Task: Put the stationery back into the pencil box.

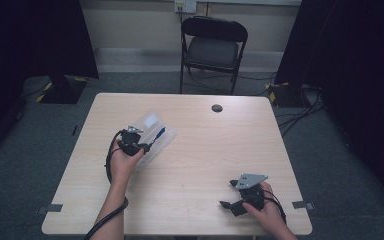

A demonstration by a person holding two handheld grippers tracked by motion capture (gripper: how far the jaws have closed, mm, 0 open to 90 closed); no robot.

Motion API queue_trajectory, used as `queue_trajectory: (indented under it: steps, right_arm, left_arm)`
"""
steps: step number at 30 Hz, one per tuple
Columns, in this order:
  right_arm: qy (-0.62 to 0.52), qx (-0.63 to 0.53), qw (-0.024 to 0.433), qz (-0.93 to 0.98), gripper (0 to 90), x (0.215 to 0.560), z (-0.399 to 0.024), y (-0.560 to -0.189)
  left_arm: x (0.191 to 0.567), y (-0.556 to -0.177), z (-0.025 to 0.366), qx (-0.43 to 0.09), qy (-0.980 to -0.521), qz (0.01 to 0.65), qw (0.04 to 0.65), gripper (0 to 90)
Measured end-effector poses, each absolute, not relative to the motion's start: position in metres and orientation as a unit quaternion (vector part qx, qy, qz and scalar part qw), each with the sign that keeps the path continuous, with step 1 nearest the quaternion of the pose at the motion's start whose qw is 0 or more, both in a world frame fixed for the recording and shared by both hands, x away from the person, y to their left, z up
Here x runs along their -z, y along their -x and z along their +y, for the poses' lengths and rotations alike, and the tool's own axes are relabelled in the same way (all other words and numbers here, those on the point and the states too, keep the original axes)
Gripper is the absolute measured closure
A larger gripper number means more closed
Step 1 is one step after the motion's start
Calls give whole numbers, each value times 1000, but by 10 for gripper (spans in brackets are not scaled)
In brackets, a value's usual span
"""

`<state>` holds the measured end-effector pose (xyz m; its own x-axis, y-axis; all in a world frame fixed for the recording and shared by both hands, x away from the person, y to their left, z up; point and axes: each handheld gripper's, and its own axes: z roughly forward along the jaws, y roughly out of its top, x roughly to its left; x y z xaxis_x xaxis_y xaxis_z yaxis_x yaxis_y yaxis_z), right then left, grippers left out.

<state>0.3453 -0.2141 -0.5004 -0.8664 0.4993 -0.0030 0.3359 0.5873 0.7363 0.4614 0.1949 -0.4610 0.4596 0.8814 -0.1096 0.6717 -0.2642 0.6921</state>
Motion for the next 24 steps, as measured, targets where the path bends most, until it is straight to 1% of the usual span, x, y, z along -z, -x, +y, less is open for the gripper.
queue_trajectory:
  steps: [24]
  right_arm:
    - [-235, -388, 105, 885, 142, 500, -214, -345]
  left_arm:
    - [471, -467, 188, -147, -782, 502, 339, 806]
